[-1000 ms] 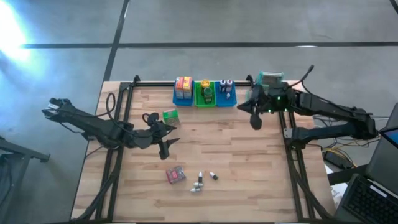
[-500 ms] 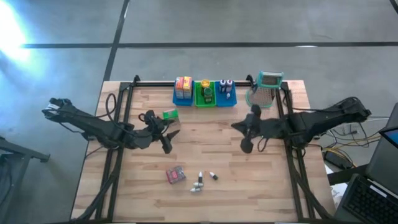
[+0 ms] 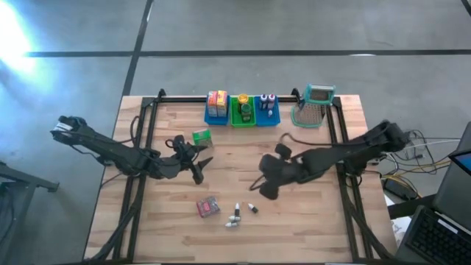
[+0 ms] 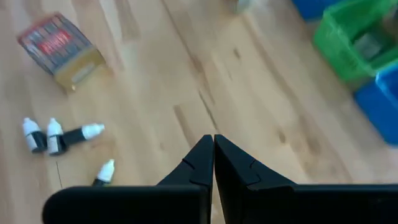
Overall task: Pick & Place Kitchen Items
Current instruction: Put the small green food bottle coloring into the right blue bin
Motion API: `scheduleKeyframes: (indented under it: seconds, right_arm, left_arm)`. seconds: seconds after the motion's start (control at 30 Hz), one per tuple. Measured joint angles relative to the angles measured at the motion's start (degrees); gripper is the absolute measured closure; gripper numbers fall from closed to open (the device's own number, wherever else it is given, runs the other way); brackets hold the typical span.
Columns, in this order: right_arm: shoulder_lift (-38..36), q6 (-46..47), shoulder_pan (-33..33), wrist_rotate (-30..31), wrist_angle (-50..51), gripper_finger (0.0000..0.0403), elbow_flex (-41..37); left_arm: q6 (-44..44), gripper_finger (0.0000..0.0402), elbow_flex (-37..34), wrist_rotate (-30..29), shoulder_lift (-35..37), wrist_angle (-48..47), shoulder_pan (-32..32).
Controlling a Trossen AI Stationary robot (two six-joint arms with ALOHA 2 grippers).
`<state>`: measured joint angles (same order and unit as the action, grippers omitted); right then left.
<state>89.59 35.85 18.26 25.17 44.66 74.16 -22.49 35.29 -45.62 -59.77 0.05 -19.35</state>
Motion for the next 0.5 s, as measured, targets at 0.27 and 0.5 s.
scheduleKeyframes:
  seconds: [0.27, 0.5]
  right_arm:
    - [14.85, 8.71, 0.07, -4.85, 18.14, 0.0394, 18.52]
    - [23.05, 12.25, 0.28, -6.76, 27.43, 0.0394, 26.27]
  left_arm:
    - [1.85, 0.017, 0.22, 6.51, 0.09, -0.06, -0.02]
    - [2.85, 0.017, 0.04, 8.85, 0.09, -0.08, -1.09]
